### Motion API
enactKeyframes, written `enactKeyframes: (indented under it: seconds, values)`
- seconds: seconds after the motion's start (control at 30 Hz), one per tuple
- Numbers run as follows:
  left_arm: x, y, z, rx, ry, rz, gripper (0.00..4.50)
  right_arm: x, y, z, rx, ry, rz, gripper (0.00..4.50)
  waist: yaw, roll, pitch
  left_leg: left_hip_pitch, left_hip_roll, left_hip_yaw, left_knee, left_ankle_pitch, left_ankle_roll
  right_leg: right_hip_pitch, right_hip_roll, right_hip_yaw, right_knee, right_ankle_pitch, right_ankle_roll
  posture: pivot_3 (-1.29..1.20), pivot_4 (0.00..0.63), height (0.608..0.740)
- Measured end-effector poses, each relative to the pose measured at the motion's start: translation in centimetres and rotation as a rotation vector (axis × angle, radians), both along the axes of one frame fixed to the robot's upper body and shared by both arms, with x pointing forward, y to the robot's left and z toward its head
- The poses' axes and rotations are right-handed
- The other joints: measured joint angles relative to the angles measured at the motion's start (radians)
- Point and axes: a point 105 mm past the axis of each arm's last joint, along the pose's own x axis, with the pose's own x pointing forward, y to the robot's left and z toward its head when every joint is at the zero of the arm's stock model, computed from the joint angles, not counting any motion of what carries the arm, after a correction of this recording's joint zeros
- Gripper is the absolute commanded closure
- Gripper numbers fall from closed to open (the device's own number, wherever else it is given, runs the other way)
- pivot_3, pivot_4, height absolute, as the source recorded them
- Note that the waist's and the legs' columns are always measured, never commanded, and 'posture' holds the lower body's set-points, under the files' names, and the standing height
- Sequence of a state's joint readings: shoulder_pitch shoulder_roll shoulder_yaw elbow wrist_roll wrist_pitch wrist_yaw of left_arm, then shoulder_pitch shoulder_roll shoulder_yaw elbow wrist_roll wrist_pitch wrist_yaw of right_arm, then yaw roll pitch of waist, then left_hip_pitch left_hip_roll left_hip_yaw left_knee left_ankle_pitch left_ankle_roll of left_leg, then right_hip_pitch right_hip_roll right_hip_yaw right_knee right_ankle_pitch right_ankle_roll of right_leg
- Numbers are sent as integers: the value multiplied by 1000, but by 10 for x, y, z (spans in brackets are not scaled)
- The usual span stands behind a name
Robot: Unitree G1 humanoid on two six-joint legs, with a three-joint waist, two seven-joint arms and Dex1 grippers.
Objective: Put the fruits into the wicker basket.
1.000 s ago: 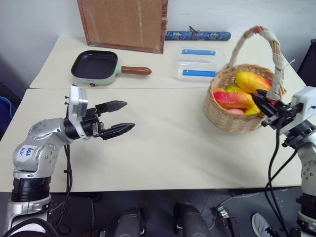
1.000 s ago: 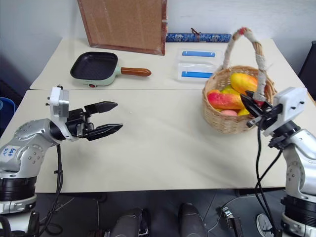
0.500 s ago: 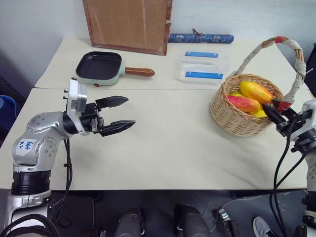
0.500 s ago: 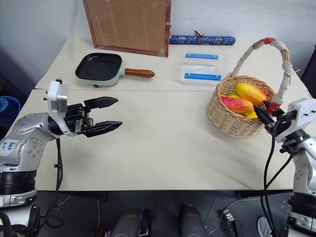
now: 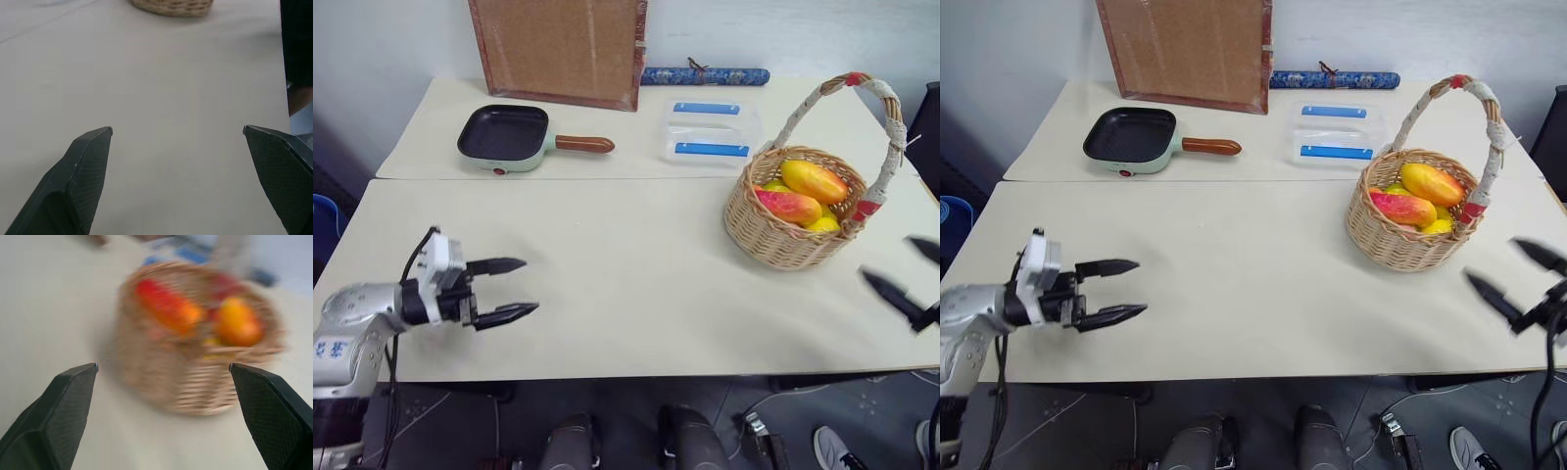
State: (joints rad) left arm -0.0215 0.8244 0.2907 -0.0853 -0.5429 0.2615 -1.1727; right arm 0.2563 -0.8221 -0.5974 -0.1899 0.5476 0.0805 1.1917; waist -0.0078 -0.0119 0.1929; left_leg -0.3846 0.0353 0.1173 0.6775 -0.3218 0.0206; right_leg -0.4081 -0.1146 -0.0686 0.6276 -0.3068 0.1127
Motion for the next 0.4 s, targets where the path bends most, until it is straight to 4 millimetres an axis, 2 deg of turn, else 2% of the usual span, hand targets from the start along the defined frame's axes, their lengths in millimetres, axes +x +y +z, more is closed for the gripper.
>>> enactKeyframes:
  seconds: [0.1, 0.2, 0.27, 0.4]
  values:
    - [-10, 1, -12, 44, -15, 17, 0, 0, 30, -17, -51, 28, 201, 37, 1, 0, 0, 0, -1, 1, 2, -1, 1, 0, -2, 1, 0, 0, 0, 0, 150, 740]
    - [-25, 2, -26, 66, -17, 62, 0, 27, 52, -20, -45, -61, 298, 37, -9, -4, -2, 1, 0, 1, 2, -2, 0, 0, -3, 1, 0, 0, 0, 0, 150, 740]
    - [-31, -2, -29, 66, -39, 82, 0, 41, 68, -29, -23, -77, 345, 37, -10, -4, -2, 1, 2, 0, 2, -2, -2, 0, -4, 1, 1, 0, 0, 0, 150, 740]
    - [-32, -2, -26, 74, -80, 109, 0, 54, 78, -43, -1, -69, 368, 37, 9, -3, -3, 0, 2, -3, 2, -3, -3, 0, -3, -1, 2, 0, -1, 0, 150, 740]
